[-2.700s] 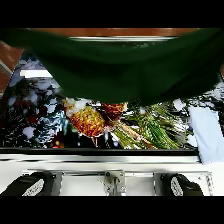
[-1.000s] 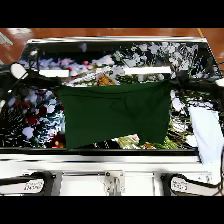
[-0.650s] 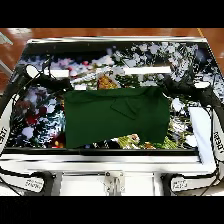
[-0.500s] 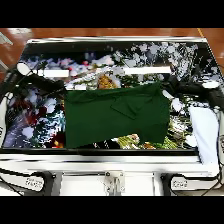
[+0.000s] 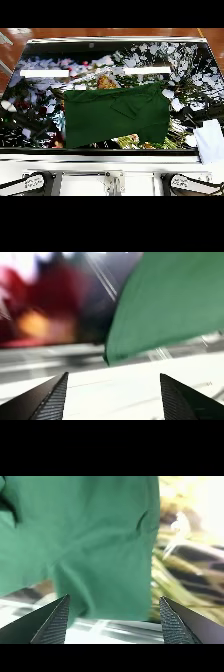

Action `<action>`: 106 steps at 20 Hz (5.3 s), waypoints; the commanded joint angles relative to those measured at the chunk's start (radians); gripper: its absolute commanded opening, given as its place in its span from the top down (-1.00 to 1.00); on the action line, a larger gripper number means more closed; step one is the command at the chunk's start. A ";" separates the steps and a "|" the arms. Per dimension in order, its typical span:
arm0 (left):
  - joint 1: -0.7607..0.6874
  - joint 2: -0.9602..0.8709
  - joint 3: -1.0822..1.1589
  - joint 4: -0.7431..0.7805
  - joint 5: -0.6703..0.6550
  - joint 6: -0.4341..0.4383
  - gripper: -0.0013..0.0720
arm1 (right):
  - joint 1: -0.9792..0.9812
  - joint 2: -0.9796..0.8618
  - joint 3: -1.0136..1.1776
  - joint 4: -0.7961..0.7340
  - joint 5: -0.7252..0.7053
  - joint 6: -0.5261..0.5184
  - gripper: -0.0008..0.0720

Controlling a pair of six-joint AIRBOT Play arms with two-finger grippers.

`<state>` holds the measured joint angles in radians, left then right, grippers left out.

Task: Fold the shirts.

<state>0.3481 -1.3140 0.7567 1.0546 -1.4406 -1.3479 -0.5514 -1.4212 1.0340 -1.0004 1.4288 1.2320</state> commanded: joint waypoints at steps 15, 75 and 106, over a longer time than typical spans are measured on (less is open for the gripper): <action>-0.191 -0.041 -0.278 -0.412 0.388 0.081 0.24 | -0.016 0.005 -0.053 0.175 -0.094 -0.003 -0.88; -0.148 0.343 0.485 0.180 0.130 -0.010 0.86 | 0.314 0.433 0.075 -0.061 -0.379 0.006 0.76; -0.261 -0.430 0.658 0.213 0.182 0.003 0.84 | 0.462 -0.178 0.075 -0.116 -0.576 0.215 0.65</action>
<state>0.0994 -1.7237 1.4136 1.2545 -1.1950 -1.2999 -0.0849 -1.5761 1.1095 -1.1141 0.7609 1.3876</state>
